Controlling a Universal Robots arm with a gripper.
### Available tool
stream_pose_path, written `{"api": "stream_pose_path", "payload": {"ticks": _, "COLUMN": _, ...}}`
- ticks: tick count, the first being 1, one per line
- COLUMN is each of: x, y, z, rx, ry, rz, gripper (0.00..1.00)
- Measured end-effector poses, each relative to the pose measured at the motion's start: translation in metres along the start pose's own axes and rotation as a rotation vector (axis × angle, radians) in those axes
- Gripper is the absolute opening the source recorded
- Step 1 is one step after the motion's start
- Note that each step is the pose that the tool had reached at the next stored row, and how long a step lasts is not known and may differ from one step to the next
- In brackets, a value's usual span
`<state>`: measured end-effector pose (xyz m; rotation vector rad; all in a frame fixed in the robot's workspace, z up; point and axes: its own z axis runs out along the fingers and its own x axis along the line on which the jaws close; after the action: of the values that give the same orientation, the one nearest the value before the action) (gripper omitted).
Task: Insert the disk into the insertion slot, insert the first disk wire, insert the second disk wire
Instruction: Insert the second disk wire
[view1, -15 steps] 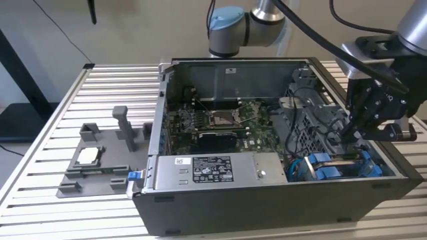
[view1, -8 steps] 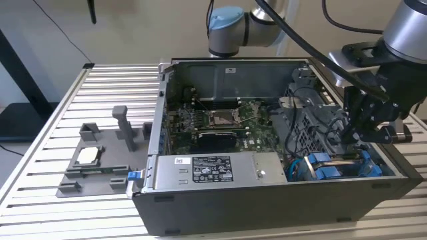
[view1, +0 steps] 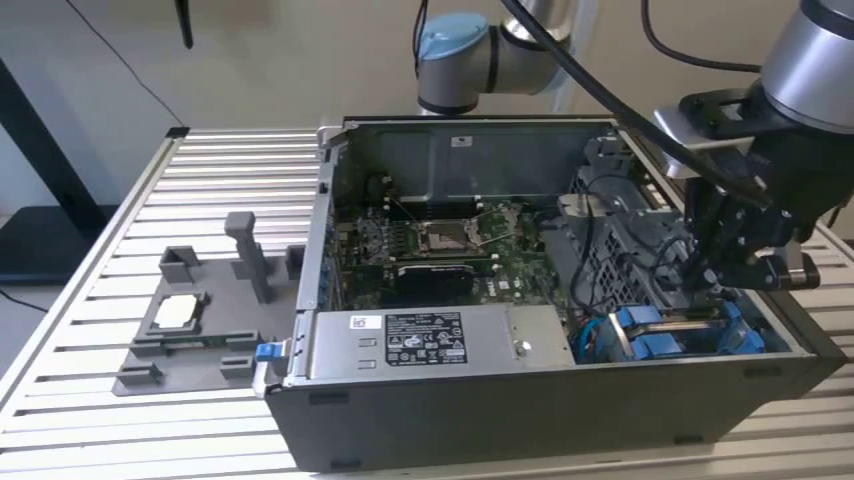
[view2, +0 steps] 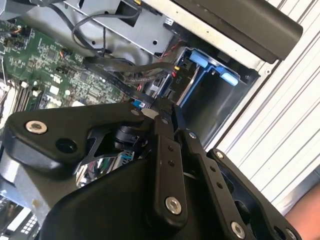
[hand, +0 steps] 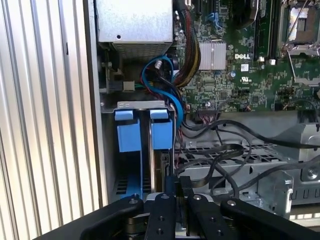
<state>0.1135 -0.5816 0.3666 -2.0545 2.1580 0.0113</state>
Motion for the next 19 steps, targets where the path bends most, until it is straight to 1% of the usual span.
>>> {"api": "stream_pose_path", "payload": {"ticks": 2, "x": 0.0010, "y": 0.0019, "z": 0.0033, "rx": 0.0049, "ry": -0.0002, "rz": -0.001, "gripper": 0.16}}
{"api": "stream_pose_path", "payload": {"ticks": 7, "x": 0.0044, "y": 0.0033, "z": 0.0101, "rx": 0.0221, "ry": -0.0014, "rz": -0.003, "gripper": 0.16}}
{"api": "stream_pose_path", "payload": {"ticks": 11, "x": 0.0050, "y": 0.0039, "z": 0.0124, "rx": 0.0241, "ry": -0.0018, "rz": -0.003, "gripper": 0.16}}
{"api": "stream_pose_path", "payload": {"ticks": 19, "x": 0.0051, "y": 0.0040, "z": 0.0133, "rx": 0.0242, "ry": -0.0026, "rz": -0.003, "gripper": 0.16}}
